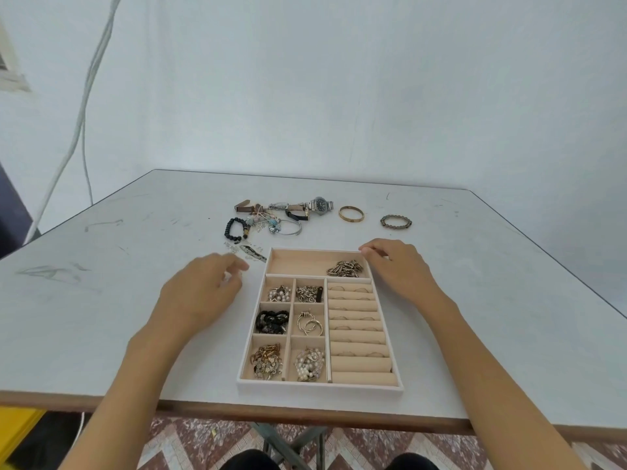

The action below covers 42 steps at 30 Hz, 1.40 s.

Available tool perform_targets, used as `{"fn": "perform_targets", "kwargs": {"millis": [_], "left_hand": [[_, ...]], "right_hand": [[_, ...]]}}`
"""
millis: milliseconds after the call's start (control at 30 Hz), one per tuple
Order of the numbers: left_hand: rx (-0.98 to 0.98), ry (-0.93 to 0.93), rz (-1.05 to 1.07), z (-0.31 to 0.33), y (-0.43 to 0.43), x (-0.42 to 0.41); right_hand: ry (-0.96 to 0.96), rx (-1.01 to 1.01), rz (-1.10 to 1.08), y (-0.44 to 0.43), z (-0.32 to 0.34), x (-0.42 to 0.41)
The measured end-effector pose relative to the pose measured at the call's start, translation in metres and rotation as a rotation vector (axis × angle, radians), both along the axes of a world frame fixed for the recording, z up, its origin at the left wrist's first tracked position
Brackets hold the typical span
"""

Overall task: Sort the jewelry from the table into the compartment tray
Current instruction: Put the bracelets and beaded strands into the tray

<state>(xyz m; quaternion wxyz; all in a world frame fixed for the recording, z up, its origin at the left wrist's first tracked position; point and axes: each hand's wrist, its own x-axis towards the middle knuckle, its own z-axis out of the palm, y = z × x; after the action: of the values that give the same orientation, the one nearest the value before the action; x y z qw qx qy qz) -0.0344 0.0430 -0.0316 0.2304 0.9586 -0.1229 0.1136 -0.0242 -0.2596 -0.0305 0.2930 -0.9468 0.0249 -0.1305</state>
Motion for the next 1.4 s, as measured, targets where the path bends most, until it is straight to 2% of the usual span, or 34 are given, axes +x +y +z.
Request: {"fn": "perform_targets", "kwargs": {"millis": [133,300,367,500,633,867,1100,1267,1400], "left_hand": [[0.046,-0.069,0.01,0.013,-0.017,0.059],[0.26,-0.083,-0.169,0.004,-0.041,0.109],[0.271,-0.083,-0.186,-0.006,-0.042,0.113],[0.086,-0.123,-0.169,-0.014,-0.04,0.108],[0.056,-0.114,-0.147,-0.014,-0.041,0.105],[-0.057,-0.091,-0.193,-0.012,-0.035,0.105],[-0.433,-0.025,-0.117,-0.006,-0.027,0.098],[-0.492,-0.067,-0.117,0.0,-0.032,0.093],[-0.515,-0.167,-0.208,0.012,-0.044,0.085]], "right_hand": [[-0.001,-0.022,-0.028,0.001,0.001,0.0],[0.001,-0.015,-0.039,-0.002,0.001,-0.001],[-0.004,-0.018,-0.037,-0.002,0.0,-0.001],[-0.006,-0.053,-0.047,0.0,0.001,0.0],[0.005,-0.067,-0.044,0.001,0.002,0.0],[0.054,0.022,-0.036,-0.002,0.009,0.003],[0.081,0.122,0.015,0.006,0.027,0.01],[0.06,0.063,0.054,0.024,0.045,0.024],[0.085,-0.02,-0.024,0.019,0.046,0.048]]}}
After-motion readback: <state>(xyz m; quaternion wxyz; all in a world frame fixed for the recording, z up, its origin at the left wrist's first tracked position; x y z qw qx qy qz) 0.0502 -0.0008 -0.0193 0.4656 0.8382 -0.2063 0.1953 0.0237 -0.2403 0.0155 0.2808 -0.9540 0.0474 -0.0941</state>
